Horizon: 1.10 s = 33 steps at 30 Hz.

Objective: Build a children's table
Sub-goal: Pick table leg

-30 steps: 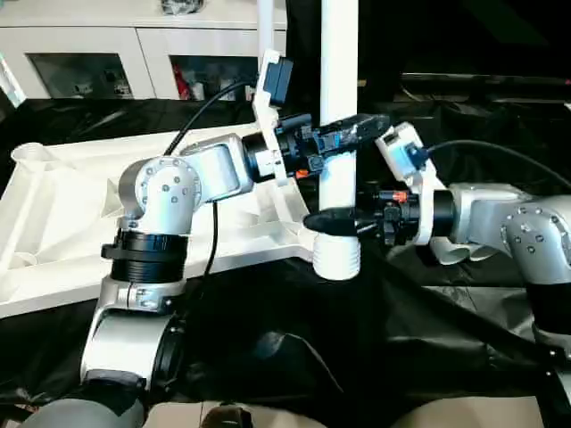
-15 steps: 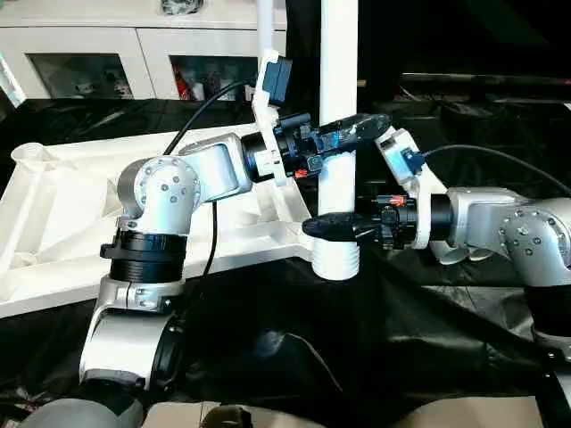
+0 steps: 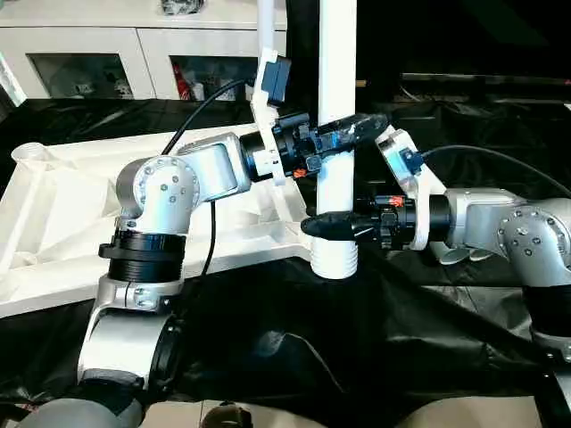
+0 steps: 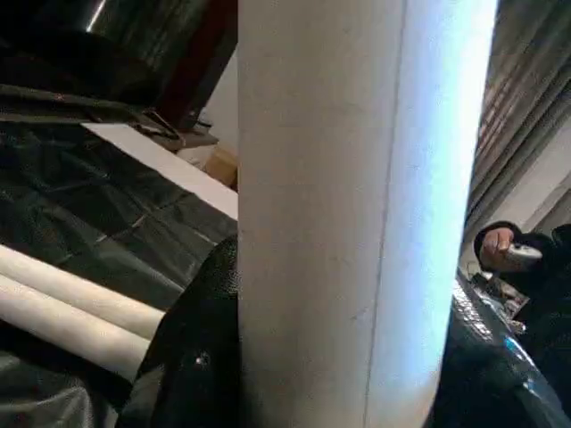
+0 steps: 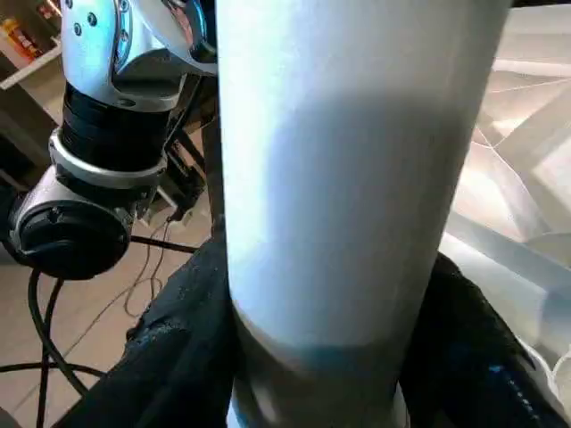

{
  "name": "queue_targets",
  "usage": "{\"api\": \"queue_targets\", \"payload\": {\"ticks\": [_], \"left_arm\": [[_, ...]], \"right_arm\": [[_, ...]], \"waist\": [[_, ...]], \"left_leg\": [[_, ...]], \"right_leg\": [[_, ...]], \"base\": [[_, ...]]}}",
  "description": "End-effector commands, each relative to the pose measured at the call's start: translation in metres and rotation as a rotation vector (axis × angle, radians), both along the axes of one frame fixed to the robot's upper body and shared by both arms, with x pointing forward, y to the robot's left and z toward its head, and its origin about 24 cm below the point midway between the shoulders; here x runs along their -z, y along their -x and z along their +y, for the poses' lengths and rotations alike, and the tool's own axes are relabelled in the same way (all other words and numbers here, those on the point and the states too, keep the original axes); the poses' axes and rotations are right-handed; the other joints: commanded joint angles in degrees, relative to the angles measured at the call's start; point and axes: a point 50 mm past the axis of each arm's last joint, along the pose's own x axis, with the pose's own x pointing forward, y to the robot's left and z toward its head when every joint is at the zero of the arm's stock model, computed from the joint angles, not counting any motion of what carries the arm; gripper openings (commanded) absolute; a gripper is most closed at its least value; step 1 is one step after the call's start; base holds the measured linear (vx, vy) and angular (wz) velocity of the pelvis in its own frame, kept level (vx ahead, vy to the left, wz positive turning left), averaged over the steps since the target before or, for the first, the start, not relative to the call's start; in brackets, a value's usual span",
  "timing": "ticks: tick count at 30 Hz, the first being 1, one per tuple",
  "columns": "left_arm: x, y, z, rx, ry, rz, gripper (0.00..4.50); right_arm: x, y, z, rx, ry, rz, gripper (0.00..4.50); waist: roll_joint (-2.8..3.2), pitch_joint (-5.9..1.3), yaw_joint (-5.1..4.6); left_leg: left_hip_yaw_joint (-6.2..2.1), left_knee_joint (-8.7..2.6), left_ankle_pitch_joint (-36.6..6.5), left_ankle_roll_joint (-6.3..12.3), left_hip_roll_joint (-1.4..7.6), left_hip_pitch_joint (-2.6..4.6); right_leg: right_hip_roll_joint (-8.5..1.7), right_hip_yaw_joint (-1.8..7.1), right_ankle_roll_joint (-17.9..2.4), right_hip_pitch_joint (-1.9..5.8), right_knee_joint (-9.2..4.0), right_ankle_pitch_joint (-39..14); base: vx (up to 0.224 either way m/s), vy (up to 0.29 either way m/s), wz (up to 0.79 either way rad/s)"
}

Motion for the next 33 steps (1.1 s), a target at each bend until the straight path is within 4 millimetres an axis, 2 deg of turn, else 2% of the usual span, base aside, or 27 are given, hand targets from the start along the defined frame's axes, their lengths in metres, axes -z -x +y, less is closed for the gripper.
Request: {"api": "queue_targets", "payload": {"ticks": [1,20,21,23,26,29,31,32,33], "left_arm": [[-0.007,0.008,-0.008,0.061,-0.006,-0.043,1.86],[-0.007,0.009,-0.012,0.069,-0.011,-0.045,1.86],[-0.007,0.009,-0.012,0.063,-0.013,-0.048,2.21],[-0.009,0.007,-0.012,0.047,0.013,-0.041,2.56],[-0.014,0.003,-0.010,0.032,0.079,-0.030,2.65],[-0.021,-0.005,-0.005,-0.059,0.163,-0.046,2.99],[-0.024,-0.009,-0.003,-0.094,0.209,-0.052,3.03],[-0.028,-0.011,0.001,-0.107,0.287,-0.026,3.04],[-0.029,-0.012,0.001,-0.110,0.295,-0.022,3.04]], "right_arm": [[0.000,0.001,-0.003,0.012,0.023,-0.014,1.92],[0.002,0.003,0.000,-0.012,0.034,-0.017,1.92],[0.002,0.003,-0.001,-0.011,0.033,-0.017,1.92],[0.002,0.002,-0.001,-0.005,0.028,-0.019,1.92],[0.001,0.001,0.000,0.005,0.016,-0.022,1.92],[0.000,0.000,0.000,0.028,-0.013,-0.033,1.92],[-0.001,-0.001,0.000,0.044,-0.036,-0.040,1.92],[-0.003,-0.003,0.000,0.069,-0.073,-0.050,1.92],[-0.004,-0.003,0.000,0.073,-0.078,-0.052,1.92]], "waist": [[-1.01,-5.27,0.17],[-0.89,-5.30,0.17],[-0.90,-5.28,0.16],[-0.80,-5.30,0.18],[-0.81,-5.25,0.17],[-0.92,-5.28,0.19],[-0.84,-5.32,0.20],[-0.58,-5.34,0.24],[-0.76,-5.30,0.19]], "left_leg": [[-0.36,-3.28,-6.23,-0.19,2.16,2.01],[-0.39,-3.24,-6.59,-0.17,2.11,2.01],[-0.36,-3.22,-6.67,-0.15,2.10,2.01],[-0.38,-3.21,-6.74,-0.21,2.12,2.03],[-0.36,-3.21,-6.98,-0.34,2.09,1.98],[-0.42,-3.21,-7.47,-0.20,2.07,1.91],[-0.47,-3.25,-7.44,-0.04,2.16,1.94],[-0.56,-3.21,-7.40,-0.06,2.10,1.90],[-0.42,-3.16,-7.60,0.04,2.00,1.87]], "right_leg": [[-2.84,2.14,-14.14,2.73,-4.02,-1.26],[-2.79,2.11,-14.42,2.73,-4.03,-1.28],[-2.80,2.13,-14.48,2.73,-4.05,-1.29],[-2.82,2.11,-14.56,2.73,-4.04,-1.24],[-2.83,2.10,-14.80,2.77,-4.12,-1.27],[-2.93,2.10,-14.86,2.92,-4.28,-1.49],[-2.92,2.07,-14.74,2.85,-4.22,-0.99],[-2.95,2.03,-14.79,2.89,-4.15,-0.94],[-2.93,2.05,-15.09,2.80,-4.23,-0.80]], "base": [[0.000,0.000,0.00],[0.000,0.000,0.00],[0.000,0.000,0.00],[0.000,0.000,0.00],[0.000,0.000,0.00],[0.000,0.000,0.00],[0.000,0.000,0.00],[0.000,0.000,0.00],[0.000,0.000,0.00]]}}
